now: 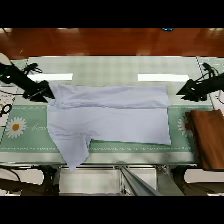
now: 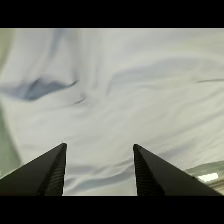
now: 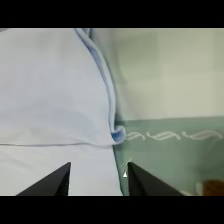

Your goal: Fold the shirts.

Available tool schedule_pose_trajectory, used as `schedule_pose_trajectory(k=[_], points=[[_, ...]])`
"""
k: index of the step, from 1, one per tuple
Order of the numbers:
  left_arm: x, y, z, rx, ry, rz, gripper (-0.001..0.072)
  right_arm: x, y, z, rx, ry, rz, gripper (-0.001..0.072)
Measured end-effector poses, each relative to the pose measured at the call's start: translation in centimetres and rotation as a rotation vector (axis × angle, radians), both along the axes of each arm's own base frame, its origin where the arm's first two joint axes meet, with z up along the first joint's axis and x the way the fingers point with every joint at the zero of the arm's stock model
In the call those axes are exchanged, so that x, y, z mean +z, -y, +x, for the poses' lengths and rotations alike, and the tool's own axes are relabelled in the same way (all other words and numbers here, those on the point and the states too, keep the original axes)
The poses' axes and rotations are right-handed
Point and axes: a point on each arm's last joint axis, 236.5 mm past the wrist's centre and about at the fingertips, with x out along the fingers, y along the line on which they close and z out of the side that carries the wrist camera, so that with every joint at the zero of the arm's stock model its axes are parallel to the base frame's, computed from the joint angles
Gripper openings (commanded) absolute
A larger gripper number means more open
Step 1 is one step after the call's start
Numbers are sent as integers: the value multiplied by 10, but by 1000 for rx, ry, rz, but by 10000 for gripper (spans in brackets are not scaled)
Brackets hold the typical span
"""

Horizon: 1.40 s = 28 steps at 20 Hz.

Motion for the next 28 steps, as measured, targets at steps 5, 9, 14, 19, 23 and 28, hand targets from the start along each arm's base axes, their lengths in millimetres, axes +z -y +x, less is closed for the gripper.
schedule_pose_trajectory(k=[5, 9, 14, 19, 23, 28], points=[[-15, -40, -84, 307, 23, -16, 507, 9, -3, -58, -130, 99, 22, 415], [-52, -23, -140, 472, -15, -130, 507, 10, -29, -78, -181, 181, 83, 415], [-77, 11, -171, 489, -56, -217, 507, 11, -40, -83, -200, 217, 119, 415], [-83, 44, -177, 383, -74, -256, 507, 12, -43, -84, -205, 225, 129, 415], [-85, 69, -189, 283, -133, -288, 506, 12, -43, -84, -211, 226, 133, 415], [-86, 76, -195, 241, -160, -293, 356, 6, -37, -87, -229, 196, 109, 415]])
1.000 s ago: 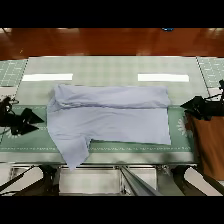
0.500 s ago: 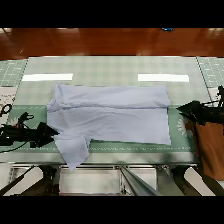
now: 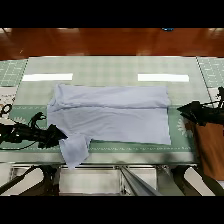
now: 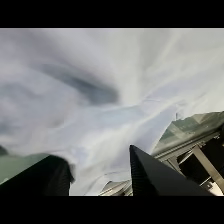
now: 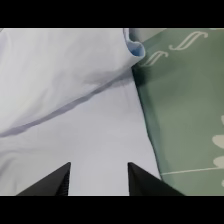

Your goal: Fold the shirts.

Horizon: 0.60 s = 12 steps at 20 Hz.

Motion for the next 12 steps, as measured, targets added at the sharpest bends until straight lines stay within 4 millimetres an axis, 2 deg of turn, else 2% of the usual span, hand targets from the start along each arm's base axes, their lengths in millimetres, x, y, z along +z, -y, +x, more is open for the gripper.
schedule_pose_trajectory(k=[1, 2, 5, 8, 12], points=[[-3, -2, -2, -12, -1, 15, 168, -4, 3, -3, -3, -21, -14, 415], [-5, -5, -3, -21, 0, 30, 25, -8, 6, -8, -7, -50, -29, 415], [-5, -4, 0, -13, 10, 27, 20, -25, 15, -35, 3, -179, -82, 415], [-4, -3, 1, -9, 12, 25, 20, -45, 20, -81, 43, -373, -122, 415], [-2, -2, 1, -8, 12, 19, 20, -64, 5, -127, 96, -530, -86, 415]])
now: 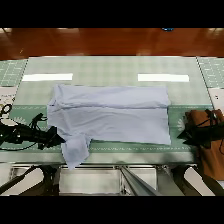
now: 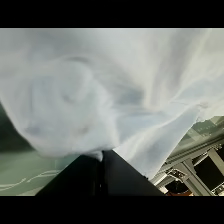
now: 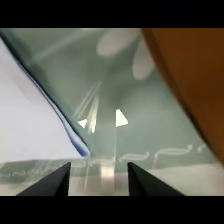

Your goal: Fold the shirts.

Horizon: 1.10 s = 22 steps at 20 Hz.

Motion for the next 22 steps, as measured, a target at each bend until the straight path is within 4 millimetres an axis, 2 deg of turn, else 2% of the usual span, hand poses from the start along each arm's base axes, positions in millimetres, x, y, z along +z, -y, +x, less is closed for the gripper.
schedule_pose_trajectory(k=[2, 6, 11, 12, 13, 15, 18, 22], points=[[1, 1, 0, 2, 1, -3, 21, -5, -8, -7, 3, -20, 30, 415], [1, 2, 0, 3, 0, -8, 20, -14, -23, -6, 2, -29, 110, 415], [2, 2, 1, 5, 0, -11, 21, -23, -48, 16, -7, 7, 225, 398], [2, 2, 1, 7, 1, -13, 20, -24, -55, 21, 1, 13, 242, 260], [2, 3, 3, 11, 5, -14, 21, -27, -59, 28, 16, 28, 239, 20], [4, 3, 7, 13, 19, -16, 21, -27, -64, 42, 53, 67, 233, 24], [11, -2, 19, 5, 58, -14, 20, -10, -68, 62, 109, 135, 235, 24], [35, -12, 57, 10, 163, -6, 20, 14, -59, 83, 166, 204, 187, 24]])
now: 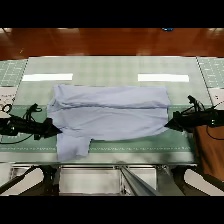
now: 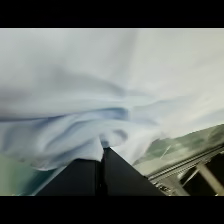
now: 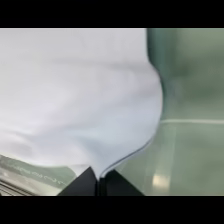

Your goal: Fold the shirts.

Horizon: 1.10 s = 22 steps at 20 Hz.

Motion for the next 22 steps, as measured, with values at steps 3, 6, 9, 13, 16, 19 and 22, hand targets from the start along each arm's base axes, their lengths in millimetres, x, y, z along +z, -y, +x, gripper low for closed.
schedule_pose_trajectory(k=[3, 6, 9, 13, 16, 19, 22], points=[[28, -2, 45, 41, 127, -29, 20, 15, 7, 27, -31, 80, -24, 24], [50, -4, 91, 65, 227, -49, 20, 19, 14, 51, -63, 121, -31, 24], [58, -5, 133, 67, 272, -55, 20, 18, 17, 77, -98, 147, -7, 24], [58, -3, 185, 63, 289, -58, 20, 17, 22, 117, -133, 192, 17, 24], [51, 3, 214, 55, 288, -65, 20, 15, 19, 144, -124, 225, 17, 24], [41, 4, 233, 59, 278, -69, 20, 14, 18, 170, -122, 255, 14, 24], [34, 1, 244, 75, 271, -66, 20, 13, 21, 191, -126, 271, 13, 24]])
